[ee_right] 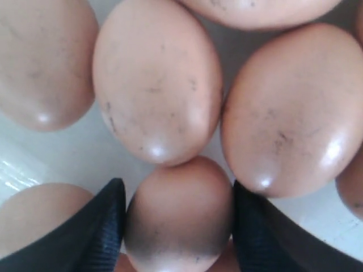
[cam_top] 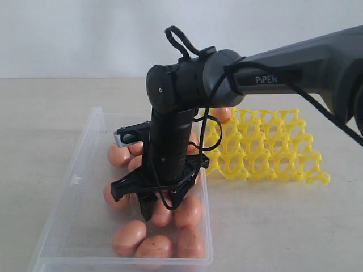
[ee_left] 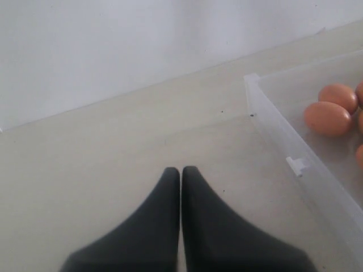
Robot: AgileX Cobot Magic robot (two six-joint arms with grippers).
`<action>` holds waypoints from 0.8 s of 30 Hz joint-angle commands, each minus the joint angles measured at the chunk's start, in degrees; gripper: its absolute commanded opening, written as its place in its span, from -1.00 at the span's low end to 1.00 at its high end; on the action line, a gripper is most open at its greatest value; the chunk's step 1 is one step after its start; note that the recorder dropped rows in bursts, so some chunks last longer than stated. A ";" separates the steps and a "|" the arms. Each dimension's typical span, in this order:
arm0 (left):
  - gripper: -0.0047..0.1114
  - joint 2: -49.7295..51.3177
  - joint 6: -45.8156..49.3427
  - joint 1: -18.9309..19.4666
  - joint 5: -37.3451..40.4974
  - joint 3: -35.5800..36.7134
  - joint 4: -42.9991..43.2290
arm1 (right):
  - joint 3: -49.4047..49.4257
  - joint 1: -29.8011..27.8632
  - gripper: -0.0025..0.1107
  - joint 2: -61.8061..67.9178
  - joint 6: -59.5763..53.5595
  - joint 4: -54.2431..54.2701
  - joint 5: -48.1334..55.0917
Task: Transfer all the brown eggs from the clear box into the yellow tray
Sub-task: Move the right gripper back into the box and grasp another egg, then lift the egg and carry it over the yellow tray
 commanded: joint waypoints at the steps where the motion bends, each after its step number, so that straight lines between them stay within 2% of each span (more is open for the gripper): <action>1: -0.90 -0.03 0.19 -0.11 0.16 0.17 0.24 | -0.11 -0.02 -0.96 -3.39 0.18 1.29 -3.94; 4: -0.90 -0.03 0.19 -0.11 0.16 0.17 0.24 | -0.11 -0.02 -0.96 -9.49 0.18 1.03 -11.74; 6: -0.90 -0.03 0.19 -0.11 0.16 0.17 0.24 | -0.11 0.38 -0.96 -15.96 0.18 -0.33 -20.59; 8: -0.90 -0.03 0.19 -0.11 0.16 0.17 0.24 | 0.36 0.74 -0.96 -22.15 5.23 -6.75 -30.92; 9: -0.90 -0.03 0.19 -0.11 0.16 0.17 0.24 | 1.73 0.74 -0.96 -24.20 9.61 -11.06 -34.83; 11: -0.90 -0.03 0.19 -0.11 0.16 0.17 0.24 | 8.89 0.63 -0.96 -29.44 27.56 -26.05 -46.18; 12: -0.90 -0.03 0.19 -0.11 0.16 0.17 0.24 | 15.48 0.62 -0.96 -32.85 38.20 -37.56 -53.48; 14: -0.90 -0.03 0.19 -0.11 0.16 0.17 0.24 | 25.04 0.53 -0.96 -37.26 49.42 -50.50 -57.72; 15: -0.90 -0.03 0.19 -0.11 0.16 0.17 0.24 | 28.30 0.53 -0.96 -38.32 49.96 -52.23 -56.34; 16: -0.90 -0.03 0.19 -0.11 0.16 0.17 0.24 | 31.67 0.53 -0.96 -38.99 49.57 -55.05 -50.06; 20: -0.90 -0.03 0.19 -0.11 0.16 0.17 0.24 | 33.90 0.63 -0.96 -39.06 43.26 -63.74 -29.07; 23: -0.90 -0.03 0.19 -0.11 0.16 0.17 0.24 | 33.90 0.63 -0.96 -39.74 33.92 -75.79 -18.34; 24: -0.90 -0.03 0.19 -0.11 0.16 0.17 0.24 | 33.90 0.63 -0.96 -40.02 33.82 -83.53 -15.30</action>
